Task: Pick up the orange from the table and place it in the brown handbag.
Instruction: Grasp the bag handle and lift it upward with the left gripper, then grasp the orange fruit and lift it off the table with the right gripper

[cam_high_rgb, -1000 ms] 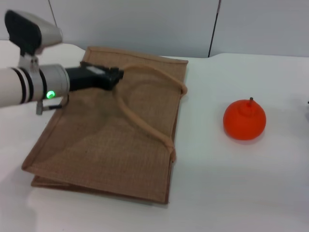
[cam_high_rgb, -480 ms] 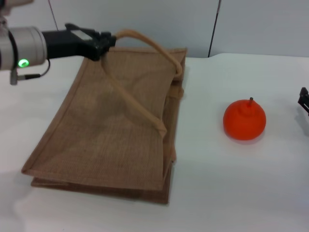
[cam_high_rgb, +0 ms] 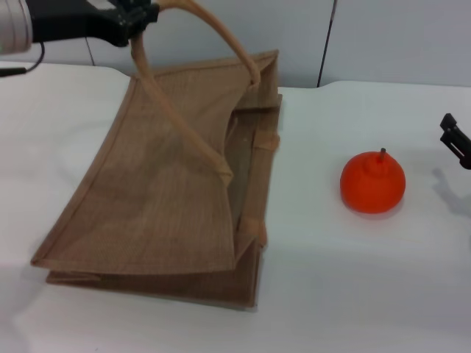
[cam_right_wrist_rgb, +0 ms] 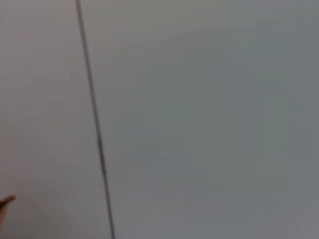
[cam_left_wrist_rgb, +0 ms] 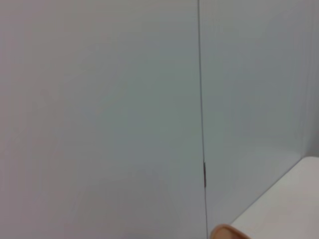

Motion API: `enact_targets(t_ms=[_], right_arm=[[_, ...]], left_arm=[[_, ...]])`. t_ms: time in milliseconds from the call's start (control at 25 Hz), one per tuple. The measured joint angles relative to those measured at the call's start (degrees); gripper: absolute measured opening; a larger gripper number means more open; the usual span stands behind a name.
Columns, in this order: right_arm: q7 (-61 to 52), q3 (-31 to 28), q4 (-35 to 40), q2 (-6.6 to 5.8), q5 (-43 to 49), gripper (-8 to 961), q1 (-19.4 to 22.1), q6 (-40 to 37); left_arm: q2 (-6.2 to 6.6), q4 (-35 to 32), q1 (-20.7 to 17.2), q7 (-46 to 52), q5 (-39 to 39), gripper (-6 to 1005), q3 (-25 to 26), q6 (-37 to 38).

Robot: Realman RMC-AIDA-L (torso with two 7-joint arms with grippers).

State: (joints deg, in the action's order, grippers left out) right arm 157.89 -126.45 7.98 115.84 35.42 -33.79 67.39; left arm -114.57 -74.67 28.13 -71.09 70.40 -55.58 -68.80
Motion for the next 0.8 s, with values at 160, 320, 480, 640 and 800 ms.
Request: enact_targets(t_ms=[160, 320, 480, 640, 800], right_arm=[[0.1, 3.4, -0.2, -0.09, 0.0, 868, 0.4, 2.9], [-0.8, 7.2, -0.3, -0.19, 0.0, 870, 0.9, 8.2], [-1.1, 10.6, -0.3, -0.35, 0.0, 872, 1.0, 11.5], [-1.2, 13.3, 0.0, -0.39, 0.0, 872, 1.0, 11.5], [-1.5, 15.2, 0.1, -0.41, 0.0, 873, 0.7, 11.2]], left_arm=[[0.01, -2.3, 0.2, 0.2, 0.0, 120, 2.1, -2.0], [0.00, -4.2, 0.3, 0.8, -0.9, 120, 3.8, -3.7], [0.17, -5.3, 1.0, 1.3, -1.5, 120, 4.8, -5.2], [0.50, -5.5, 2.2, 1.7, -2.2, 120, 4.8, -6.1], [0.65, -5.6, 2.9, 2.0, -2.9, 120, 4.9, -6.2]])
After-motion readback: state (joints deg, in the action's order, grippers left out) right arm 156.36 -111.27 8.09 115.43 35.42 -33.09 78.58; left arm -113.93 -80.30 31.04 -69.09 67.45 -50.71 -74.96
